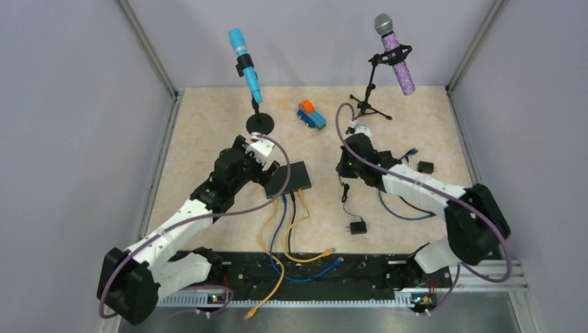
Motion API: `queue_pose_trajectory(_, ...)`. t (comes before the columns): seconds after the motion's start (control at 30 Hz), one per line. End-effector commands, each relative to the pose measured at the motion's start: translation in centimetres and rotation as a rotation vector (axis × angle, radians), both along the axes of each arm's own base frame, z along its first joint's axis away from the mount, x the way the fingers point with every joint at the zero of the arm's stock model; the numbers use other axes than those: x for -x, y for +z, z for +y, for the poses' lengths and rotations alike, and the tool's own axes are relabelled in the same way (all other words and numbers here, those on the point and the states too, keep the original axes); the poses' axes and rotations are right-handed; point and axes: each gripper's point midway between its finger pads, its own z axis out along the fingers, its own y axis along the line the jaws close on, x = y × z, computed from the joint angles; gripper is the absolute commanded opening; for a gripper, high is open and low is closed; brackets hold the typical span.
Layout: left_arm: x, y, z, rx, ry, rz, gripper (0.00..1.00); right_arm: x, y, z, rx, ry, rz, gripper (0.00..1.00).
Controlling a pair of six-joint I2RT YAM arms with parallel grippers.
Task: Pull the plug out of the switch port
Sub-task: Place the power at the center of the board.
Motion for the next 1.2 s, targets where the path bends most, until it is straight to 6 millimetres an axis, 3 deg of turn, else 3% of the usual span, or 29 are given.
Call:
queue_pose_trajectory(0.0,0.0,3.6,2.2,0.133,0.142,-0.128,0.99,-3.7,0.9,4.7,-0.028,0.175,-0.011,0.0)
queue_pose_trajectory(0.2,2.0,3.2,4.0,0.139,0.19,-0.121,0.99,-7.7,-2.6,7.7,-0.006,0.18,0.119,0.0)
queue_pose_trajectory(0.27,2.5,3.5,4.6,0.153,0.216,-0.125,0.99,-8.6,-2.8,8.1,-0.005,0.178,0.123,0.23)
queue_pose_trajectory(0.4,2.6,3.3,5.5,0.22,0.306,-0.109,0.99,-8.8,-0.2,8.1,-0.008,0.195,0.075,0.57)
queue_pose_trajectory(0.6,2.2,3.5,5.0,0.4,0.409,-0.03,0.99,-5.4,3.9,7.1,-0.087,0.235,0.015,0.71)
queue_pose_trajectory(0.73,2.1,3.3,3.9,0.394,0.336,-0.041,0.99,-2.9,4.3,6.0,-0.126,0.229,0.017,0.77)
queue_pose_trajectory(0.83,1.6,3.4,3.8,0.348,0.308,-0.072,0.99,-1.6,3.8,6.2,-0.187,0.216,0.069,0.78)
queue_pose_trajectory(0.93,1.3,3.9,2.8,0.319,0.244,-0.085,0.99,-0.7,3.6,7.0,-0.281,0.198,0.095,0.81)
queue_pose_trajectory(1.03,1.0,4.0,2.0,0.309,0.202,-0.07,0.99,-0.4,6.0,8.0,-0.386,0.222,0.029,0.93)
queue_pose_trajectory(1.1,0.8,3.7,1.4,0.293,0.178,-0.057,0.99,-0.5,6.8,7.8,-0.379,0.214,0.018,0.97)
queue_pose_trajectory(1.17,0.6,3.5,0.7,0.282,0.144,-0.044,0.99,-0.6,6.4,7.3,-0.325,0.214,0.049,0.99)
